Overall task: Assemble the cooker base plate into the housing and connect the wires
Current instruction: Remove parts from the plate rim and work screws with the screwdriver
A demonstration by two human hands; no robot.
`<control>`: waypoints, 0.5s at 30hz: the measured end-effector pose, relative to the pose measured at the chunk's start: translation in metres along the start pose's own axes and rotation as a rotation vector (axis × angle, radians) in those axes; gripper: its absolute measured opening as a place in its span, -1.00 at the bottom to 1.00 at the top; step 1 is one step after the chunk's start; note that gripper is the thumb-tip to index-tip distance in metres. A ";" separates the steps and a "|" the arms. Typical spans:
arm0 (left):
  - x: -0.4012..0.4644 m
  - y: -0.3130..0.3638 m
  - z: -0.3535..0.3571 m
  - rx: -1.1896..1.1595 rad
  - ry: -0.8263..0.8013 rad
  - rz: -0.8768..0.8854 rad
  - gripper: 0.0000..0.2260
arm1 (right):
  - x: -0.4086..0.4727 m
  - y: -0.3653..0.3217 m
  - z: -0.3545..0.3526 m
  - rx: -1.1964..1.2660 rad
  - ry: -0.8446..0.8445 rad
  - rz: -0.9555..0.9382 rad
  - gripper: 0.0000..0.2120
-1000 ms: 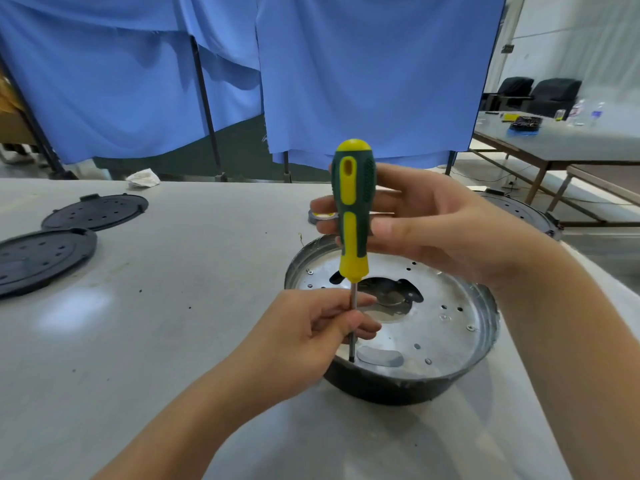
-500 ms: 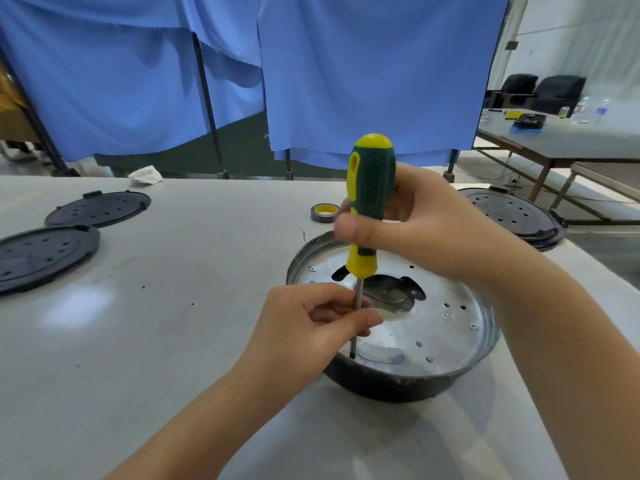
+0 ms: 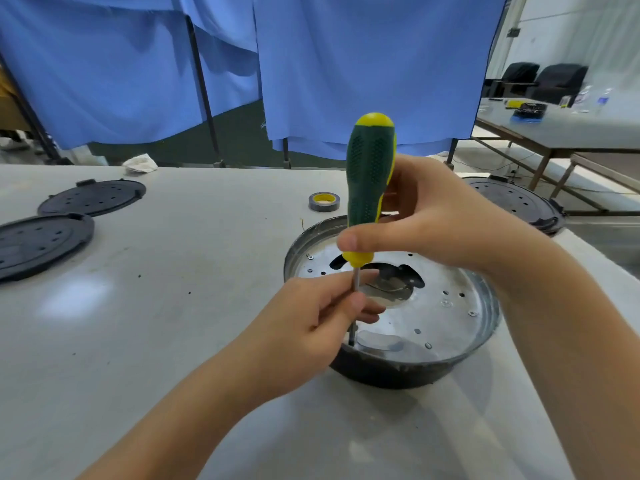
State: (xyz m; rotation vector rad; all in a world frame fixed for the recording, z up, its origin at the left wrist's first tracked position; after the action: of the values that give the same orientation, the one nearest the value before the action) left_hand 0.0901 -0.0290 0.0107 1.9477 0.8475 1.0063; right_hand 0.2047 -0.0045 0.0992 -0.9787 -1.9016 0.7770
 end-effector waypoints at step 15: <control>0.003 -0.004 -0.005 -0.150 0.195 -0.076 -0.81 | -0.010 0.006 0.009 0.458 -0.342 0.107 -0.47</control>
State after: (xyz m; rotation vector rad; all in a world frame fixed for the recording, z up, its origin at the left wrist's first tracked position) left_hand 0.0865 -0.0228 0.0103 1.6989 0.9192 1.1933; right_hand 0.2027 -0.0117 0.0867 -0.6930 -1.8344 1.4432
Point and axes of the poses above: each hand's wrist, its own x-axis towards the middle knuckle, its own z-axis out of the palm, y = z × x, the point moved 6 cm from there along x, towards the middle knuckle, and after that the axes turned 4 degrees about y, right-handed, at the moved point
